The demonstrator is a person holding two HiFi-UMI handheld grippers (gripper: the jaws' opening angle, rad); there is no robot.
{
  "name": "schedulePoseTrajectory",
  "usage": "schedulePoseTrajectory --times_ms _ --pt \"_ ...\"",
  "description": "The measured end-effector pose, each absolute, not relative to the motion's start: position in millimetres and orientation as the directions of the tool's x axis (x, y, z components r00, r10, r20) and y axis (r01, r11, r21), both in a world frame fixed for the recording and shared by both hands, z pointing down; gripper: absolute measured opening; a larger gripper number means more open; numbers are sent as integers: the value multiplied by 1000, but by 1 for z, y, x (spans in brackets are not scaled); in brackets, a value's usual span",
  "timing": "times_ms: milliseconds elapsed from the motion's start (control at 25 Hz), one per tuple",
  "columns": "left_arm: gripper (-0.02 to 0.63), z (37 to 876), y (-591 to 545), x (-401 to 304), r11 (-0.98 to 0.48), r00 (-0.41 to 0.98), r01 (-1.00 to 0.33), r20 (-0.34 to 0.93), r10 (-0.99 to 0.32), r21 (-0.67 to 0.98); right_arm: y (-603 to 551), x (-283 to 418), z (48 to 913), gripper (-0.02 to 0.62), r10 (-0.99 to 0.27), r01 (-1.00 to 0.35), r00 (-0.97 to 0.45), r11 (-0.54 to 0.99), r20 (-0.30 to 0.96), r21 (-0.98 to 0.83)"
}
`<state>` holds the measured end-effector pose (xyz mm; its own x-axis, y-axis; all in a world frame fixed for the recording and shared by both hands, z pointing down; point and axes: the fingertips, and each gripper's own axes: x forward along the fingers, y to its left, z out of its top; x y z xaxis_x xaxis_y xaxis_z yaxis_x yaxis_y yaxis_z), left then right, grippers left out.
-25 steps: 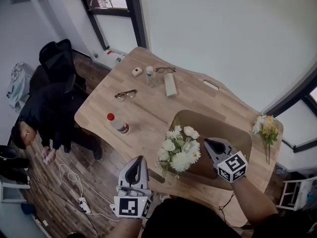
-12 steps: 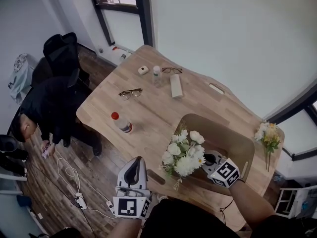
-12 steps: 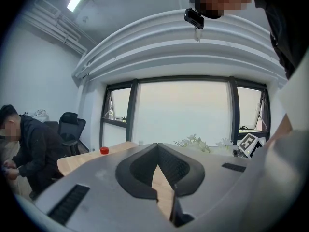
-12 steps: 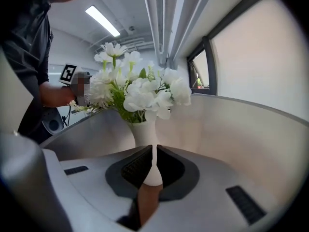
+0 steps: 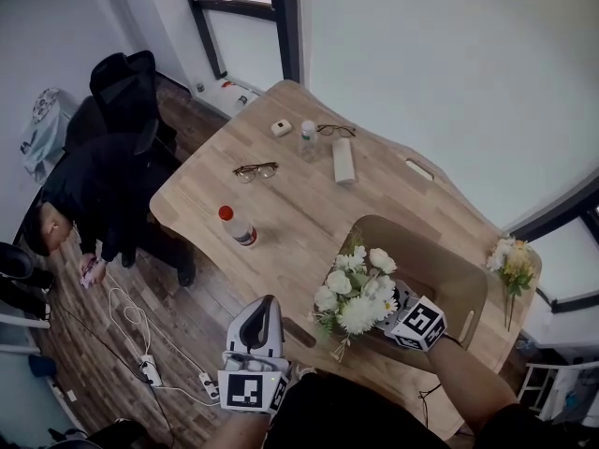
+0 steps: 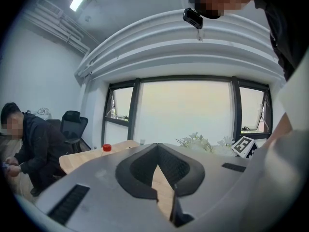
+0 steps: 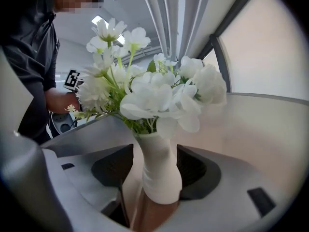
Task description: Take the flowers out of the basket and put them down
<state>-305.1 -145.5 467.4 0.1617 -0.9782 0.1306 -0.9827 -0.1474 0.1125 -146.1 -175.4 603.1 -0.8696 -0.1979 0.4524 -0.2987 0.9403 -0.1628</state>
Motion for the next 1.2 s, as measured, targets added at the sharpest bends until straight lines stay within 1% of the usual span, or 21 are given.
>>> schedulePoseTrajectory --times_ms 240,400,560,680,880,1200 --pt "2 472 -131 -313 -119 134 -987 154 -979 104 -180 -168 599 279 -215 -281 -886 954 411 -108" --pt "2 473 -127 -317 -102 116 -990 164 -980 96 -182 -170 600 275 -215 -274 -887 958 409 -91" --pt "2 472 -125 -320 -98 113 -991 163 -980 93 -182 -170 601 270 -209 -272 -877 958 433 -89" --pt "2 469 -126 -317 -111 124 -990 154 -980 92 -181 -167 600 270 -221 -290 -864 953 453 -89" --pt "2 460 -132 -307 -143 154 -986 135 -979 86 -188 -156 588 270 -271 -342 -850 936 451 -82" --pt "2 441 -140 -288 -210 217 -975 93 -972 74 -191 -134 550 267 -360 -420 -848 904 389 -78"
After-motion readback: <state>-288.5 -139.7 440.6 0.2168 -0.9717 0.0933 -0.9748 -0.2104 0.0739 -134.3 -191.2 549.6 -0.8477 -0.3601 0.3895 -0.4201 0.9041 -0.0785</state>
